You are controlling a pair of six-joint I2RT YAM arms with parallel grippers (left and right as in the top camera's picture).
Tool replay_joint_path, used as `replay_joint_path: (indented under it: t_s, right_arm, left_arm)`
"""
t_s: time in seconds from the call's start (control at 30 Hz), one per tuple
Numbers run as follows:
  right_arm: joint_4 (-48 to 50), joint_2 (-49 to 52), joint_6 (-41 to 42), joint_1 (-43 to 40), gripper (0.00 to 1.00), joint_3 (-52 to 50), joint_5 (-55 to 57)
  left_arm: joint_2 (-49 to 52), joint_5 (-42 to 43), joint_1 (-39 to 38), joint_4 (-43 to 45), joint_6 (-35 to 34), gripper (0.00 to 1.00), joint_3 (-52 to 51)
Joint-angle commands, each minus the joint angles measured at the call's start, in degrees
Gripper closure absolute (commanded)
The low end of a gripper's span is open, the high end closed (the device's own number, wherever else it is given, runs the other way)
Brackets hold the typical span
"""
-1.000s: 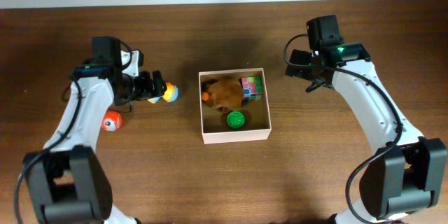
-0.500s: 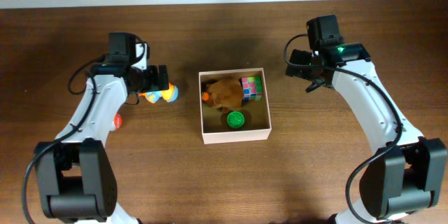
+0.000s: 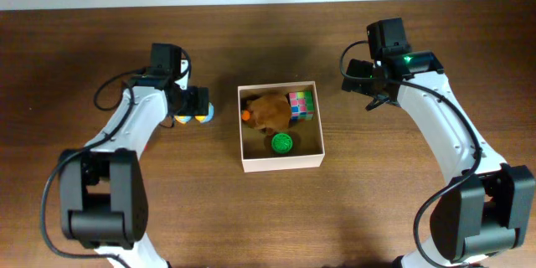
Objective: Pack container
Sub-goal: 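Move the left gripper over the orange-and-blue duck and grasp it, then lift the duck and carry it into the box with the left gripper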
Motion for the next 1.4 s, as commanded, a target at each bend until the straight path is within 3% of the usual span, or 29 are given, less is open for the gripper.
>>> replay_joint_path:
  t_s: [0.0, 0.77, 0.83, 0.87, 0.93, 0.97, 1.1, 1.23, 1.37]
  right_arm:
    - [0.02, 0.11, 0.50, -0.33, 0.01, 1.16, 0.94]
    - [0.02, 0.11, 0.50, -0.33, 0.01, 1.16, 0.94]
    - [0.02, 0.11, 0.50, -0.33, 0.01, 1.16, 0.94]
    - [0.02, 0.11, 0.50, -0.33, 0.01, 1.16, 0.94]
    - [0.02, 0.11, 0.50, -0.33, 0.01, 1.16, 0.94]
    - [0.02, 0.11, 0.50, -0.33, 0.01, 1.16, 0.94]
    - [0.02, 0.11, 0.50, -0.33, 0.01, 1.16, 0.94]
    - [0.02, 0.11, 0.50, -0.33, 0.01, 1.16, 0.94]
    - [0.02, 0.11, 0.50, -0.33, 0.01, 1.16, 0.94]
  left_arm:
    - [0.85, -0.72, 0.13, 0.17, 1.05, 0.01, 0.79]
    - [6.95, 3.15, 0.02, 0.79, 0.87, 0.01, 0.59]
    - [6.95, 3.85, 0.02, 0.96, 0.87, 0.08, 0.59]
    - [6.95, 4.07, 0.02, 1.03, 0.85, 0.20, 0.59]
    - [6.95, 4.46, 0.02, 1.29, 0.59, 0.58, 0.59]
    - [6.95, 4.46, 0.02, 1.38, 0.42, 0.63, 0.59]
    - [6.95, 4.46, 0.02, 1.42, 0.39, 0.76, 0.59]
    - [6.95, 4.96, 0.02, 1.22, -0.90, 0.78, 0.94]
    - [6.93, 7.32, 0.02, -1.68, -0.87, 0.88, 4.13]
